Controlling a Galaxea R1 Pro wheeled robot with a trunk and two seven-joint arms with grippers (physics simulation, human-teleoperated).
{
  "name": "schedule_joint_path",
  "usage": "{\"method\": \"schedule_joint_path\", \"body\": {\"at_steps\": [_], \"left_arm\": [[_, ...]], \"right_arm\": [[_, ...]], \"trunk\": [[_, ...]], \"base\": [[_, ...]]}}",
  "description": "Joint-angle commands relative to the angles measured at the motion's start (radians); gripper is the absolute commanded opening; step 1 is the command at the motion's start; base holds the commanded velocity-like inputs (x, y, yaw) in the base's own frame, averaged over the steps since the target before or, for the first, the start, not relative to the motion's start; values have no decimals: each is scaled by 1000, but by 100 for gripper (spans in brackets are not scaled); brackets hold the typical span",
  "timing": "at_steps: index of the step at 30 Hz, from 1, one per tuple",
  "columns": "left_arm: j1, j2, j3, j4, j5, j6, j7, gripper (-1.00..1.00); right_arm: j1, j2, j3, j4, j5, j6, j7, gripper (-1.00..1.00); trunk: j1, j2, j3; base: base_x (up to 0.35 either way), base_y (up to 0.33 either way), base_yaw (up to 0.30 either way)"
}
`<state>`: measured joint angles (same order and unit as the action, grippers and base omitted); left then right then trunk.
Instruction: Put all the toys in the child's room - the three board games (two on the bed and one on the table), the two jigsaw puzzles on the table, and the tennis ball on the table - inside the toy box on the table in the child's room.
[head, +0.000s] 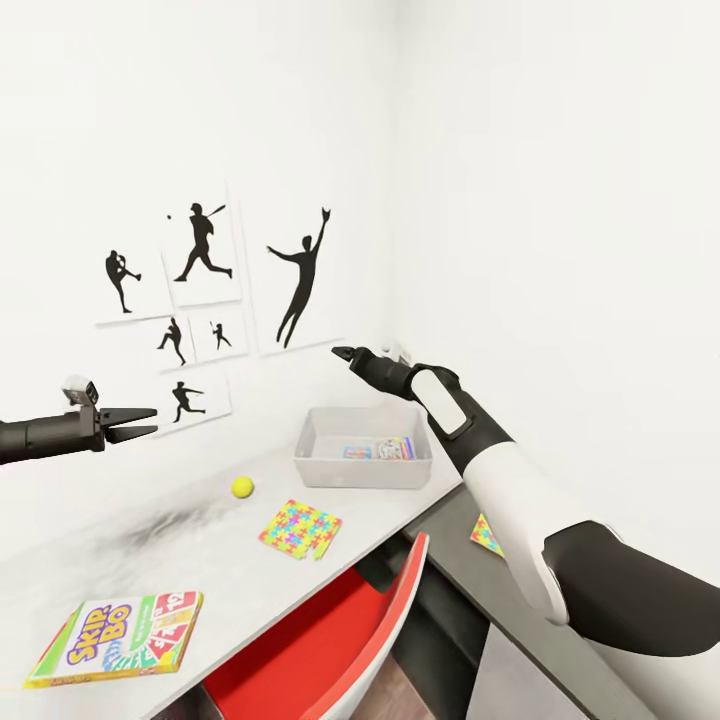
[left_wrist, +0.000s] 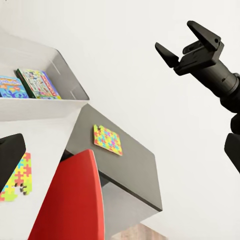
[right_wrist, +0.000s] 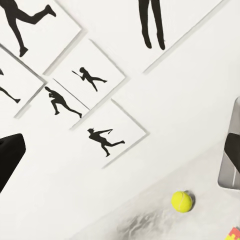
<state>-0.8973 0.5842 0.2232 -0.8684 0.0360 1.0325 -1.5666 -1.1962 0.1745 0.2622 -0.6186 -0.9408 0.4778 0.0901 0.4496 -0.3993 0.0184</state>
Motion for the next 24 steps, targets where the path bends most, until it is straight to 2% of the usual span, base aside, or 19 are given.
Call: {"method": "schedule_joint_path", "body": {"at_steps": [1, 24], "left_arm": [[0, 0, 0, 0, -1, 11, -4, 100], [0, 0, -1, 2, -1, 11, -4, 100]], "right_arm": [[1, 0, 0, 0, 1, 2, 2, 100], [12, 0, 2, 2, -1, -5, -3, 100]], "trunk": [[0, -1, 1], [0, -1, 40]], "base": [[-16, 11, 0], [-15, 3, 0]]}}
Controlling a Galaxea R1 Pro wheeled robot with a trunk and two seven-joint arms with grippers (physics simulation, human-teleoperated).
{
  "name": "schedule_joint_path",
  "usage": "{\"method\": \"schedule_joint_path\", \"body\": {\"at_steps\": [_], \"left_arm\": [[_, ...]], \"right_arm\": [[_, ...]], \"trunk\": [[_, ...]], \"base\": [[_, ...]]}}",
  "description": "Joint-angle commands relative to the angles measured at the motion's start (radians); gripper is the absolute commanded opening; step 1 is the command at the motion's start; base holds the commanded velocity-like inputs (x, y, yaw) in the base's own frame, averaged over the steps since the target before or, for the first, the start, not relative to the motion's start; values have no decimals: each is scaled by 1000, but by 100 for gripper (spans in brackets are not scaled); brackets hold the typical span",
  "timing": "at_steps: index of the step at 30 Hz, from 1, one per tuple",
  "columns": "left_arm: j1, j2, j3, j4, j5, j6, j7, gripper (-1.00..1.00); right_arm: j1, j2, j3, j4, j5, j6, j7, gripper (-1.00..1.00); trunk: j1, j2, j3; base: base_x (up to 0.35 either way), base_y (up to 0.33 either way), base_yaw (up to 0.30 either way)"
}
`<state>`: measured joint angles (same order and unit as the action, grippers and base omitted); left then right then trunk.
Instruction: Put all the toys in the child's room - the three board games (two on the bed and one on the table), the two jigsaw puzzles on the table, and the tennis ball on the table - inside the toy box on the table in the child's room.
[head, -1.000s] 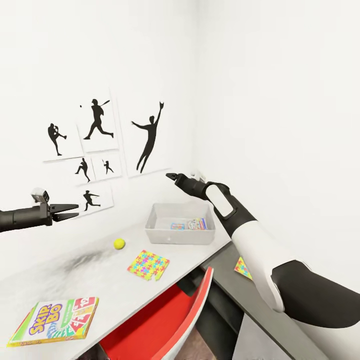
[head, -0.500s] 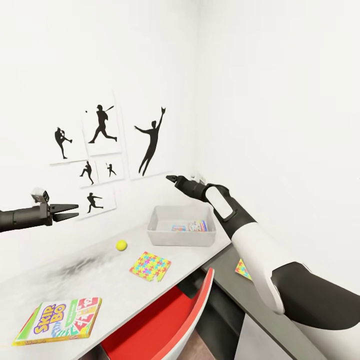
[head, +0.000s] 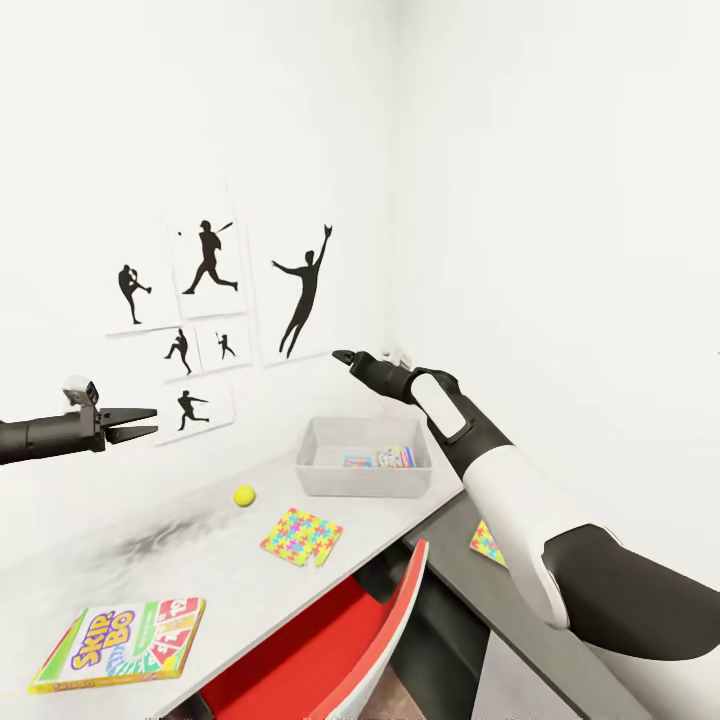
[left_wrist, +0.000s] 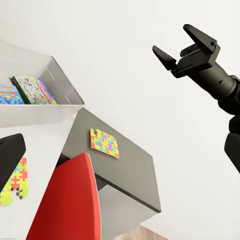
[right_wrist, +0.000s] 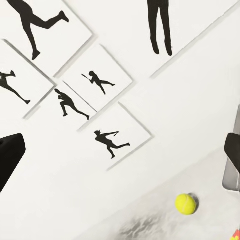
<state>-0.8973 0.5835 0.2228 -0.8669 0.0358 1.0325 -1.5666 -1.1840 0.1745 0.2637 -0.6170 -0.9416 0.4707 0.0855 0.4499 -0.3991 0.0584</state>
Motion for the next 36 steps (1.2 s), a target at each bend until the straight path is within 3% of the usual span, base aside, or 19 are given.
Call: {"method": "schedule_joint_path", "body": {"at_steps": [1, 9, 17, 36], "left_arm": [[0, 0, 0, 0, -1, 11, -4, 100], [0, 1, 1, 2, -1, 10, -4, 100], [0, 1, 1, 2, -2, 9, -4, 100], [3, -1, 0, 3, -4, 6, -4, 100]], "right_arm": [[0, 0, 0, 0, 0, 2, 3, 100], [9, 0, -2, 3, -4, 10, 8, 100], [70, 0, -6, 0, -3, 8, 10, 100], [96, 0, -7, 0, -4, 11, 7, 100]], "trunk": [[0, -1, 1], [0, -1, 15], [0, -1, 28], [0, -1, 59]], "base": [[-136, 52, 0], [-41, 16, 0], [-2, 1, 0], [0, 0, 0]]}}
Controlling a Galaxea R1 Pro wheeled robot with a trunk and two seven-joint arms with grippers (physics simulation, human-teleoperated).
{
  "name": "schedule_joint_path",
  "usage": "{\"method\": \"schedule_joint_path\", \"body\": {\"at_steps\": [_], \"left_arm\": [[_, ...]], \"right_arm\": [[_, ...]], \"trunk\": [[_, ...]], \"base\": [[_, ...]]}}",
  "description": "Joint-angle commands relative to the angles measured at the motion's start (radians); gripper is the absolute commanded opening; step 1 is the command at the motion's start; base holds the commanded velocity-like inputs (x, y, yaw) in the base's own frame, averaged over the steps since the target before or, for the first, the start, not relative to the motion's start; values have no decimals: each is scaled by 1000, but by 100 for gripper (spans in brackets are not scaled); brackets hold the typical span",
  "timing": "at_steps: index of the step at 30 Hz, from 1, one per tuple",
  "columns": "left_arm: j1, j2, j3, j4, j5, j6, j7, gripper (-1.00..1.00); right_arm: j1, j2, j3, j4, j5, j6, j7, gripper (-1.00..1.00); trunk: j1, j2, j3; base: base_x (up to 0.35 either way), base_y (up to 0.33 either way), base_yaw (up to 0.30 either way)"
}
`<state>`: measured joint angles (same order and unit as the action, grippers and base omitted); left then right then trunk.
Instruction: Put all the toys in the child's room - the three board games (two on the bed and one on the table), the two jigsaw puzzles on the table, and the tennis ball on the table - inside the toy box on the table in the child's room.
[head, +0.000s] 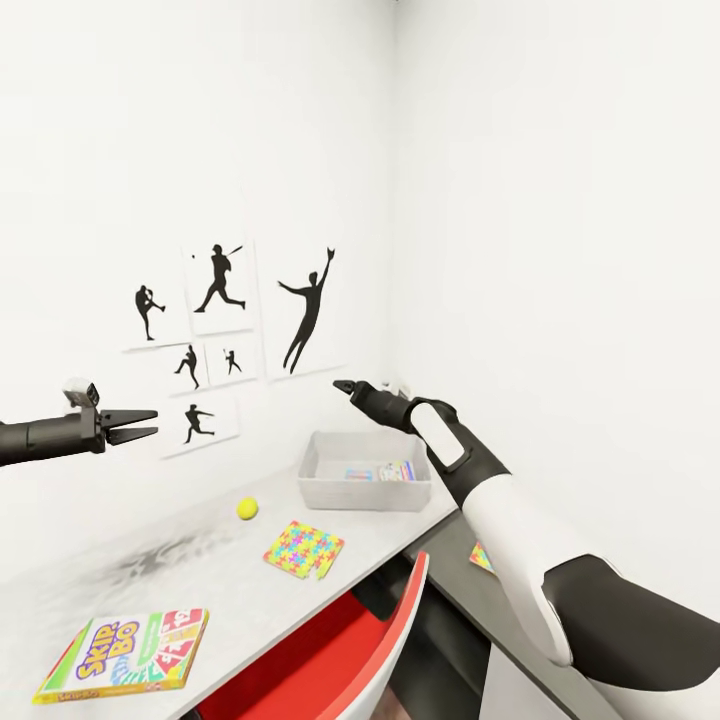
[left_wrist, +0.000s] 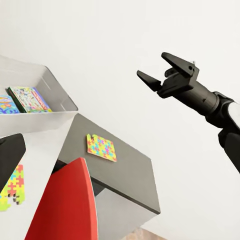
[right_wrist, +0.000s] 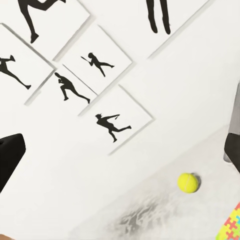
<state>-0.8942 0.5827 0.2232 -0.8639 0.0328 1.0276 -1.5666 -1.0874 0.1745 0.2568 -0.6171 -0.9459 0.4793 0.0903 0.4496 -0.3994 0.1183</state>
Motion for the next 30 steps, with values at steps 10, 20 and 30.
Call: {"method": "schedule_joint_path", "body": {"at_steps": [10, 20, 30], "left_arm": [[1, 2, 1, 0, -5, 9, -4, 100], [1, 0, 1, 0, -6, 7, -4, 100], [3, 0, 0, 0, -7, 6, -4, 100]], "right_arm": [[97, 0, 11, 0, 13, 68, 12, 100], [159, 0, 12, -36, 19, 85, 19, 100], [176, 0, 12, -45, 19, 85, 20, 100]], "trunk": [[0, -1, 9], [0, -1, 10], [0, -1, 5]], "base": [[0, 0, 0], [0, 0, 29], [0, 0, 20]]}}
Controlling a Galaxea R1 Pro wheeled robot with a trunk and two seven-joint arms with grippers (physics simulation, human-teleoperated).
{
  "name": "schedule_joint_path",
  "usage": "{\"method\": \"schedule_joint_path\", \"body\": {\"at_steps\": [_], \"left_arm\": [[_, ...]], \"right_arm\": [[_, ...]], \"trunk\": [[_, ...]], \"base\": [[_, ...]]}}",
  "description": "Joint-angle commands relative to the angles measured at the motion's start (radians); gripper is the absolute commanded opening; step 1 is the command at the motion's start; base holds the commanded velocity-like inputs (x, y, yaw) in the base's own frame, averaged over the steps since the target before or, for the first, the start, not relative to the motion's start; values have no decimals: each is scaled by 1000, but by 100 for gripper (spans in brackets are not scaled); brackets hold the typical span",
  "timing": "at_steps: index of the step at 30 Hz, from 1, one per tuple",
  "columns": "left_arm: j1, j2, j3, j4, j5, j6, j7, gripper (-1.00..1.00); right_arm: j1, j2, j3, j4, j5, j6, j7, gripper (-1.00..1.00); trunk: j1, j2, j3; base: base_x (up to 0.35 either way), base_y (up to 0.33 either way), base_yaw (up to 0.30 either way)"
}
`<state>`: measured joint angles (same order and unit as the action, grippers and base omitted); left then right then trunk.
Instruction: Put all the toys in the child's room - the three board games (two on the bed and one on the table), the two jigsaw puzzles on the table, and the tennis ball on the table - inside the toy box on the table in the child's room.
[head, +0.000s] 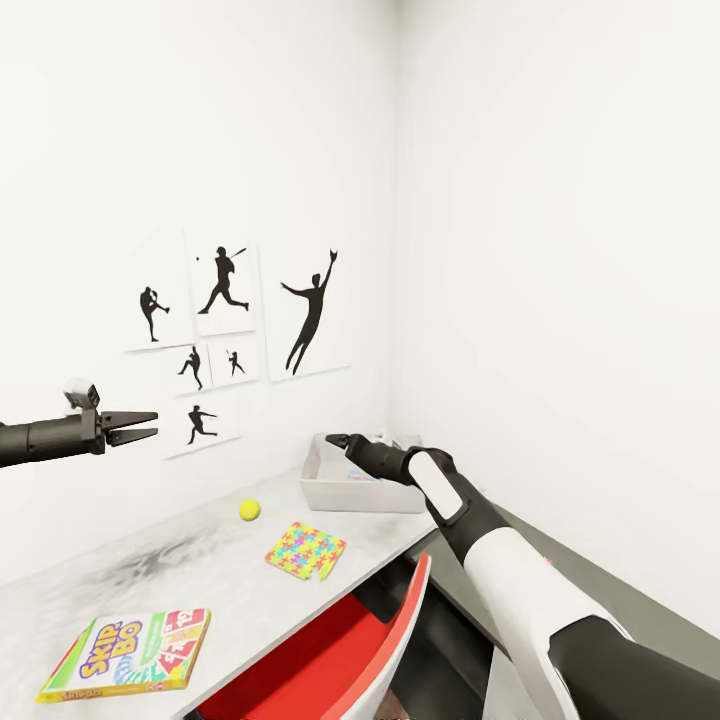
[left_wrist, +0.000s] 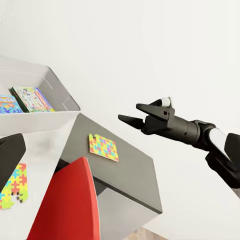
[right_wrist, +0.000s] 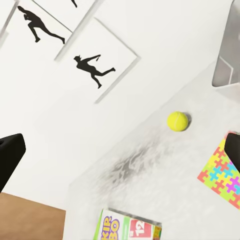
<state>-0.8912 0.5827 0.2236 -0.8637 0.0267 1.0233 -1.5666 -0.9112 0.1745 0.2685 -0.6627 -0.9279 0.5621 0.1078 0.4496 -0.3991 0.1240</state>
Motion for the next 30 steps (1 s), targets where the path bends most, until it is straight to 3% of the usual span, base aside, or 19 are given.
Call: {"method": "schedule_joint_path", "body": {"at_steps": [1, 30], "left_arm": [[0, 1, 0, 0, -1, 11, -4, 100], [5, 0, 0, 0, -1, 9, -4, 100]], "right_arm": [[0, 0, 0, 0, 1, 2, 3, 100], [2, 0, -1, 0, 1, -1, 3, 100]], "trunk": [[0, -1, -2], [0, -1, -43]], "base": [[0, 0, 2], [0, 0, 0]]}}
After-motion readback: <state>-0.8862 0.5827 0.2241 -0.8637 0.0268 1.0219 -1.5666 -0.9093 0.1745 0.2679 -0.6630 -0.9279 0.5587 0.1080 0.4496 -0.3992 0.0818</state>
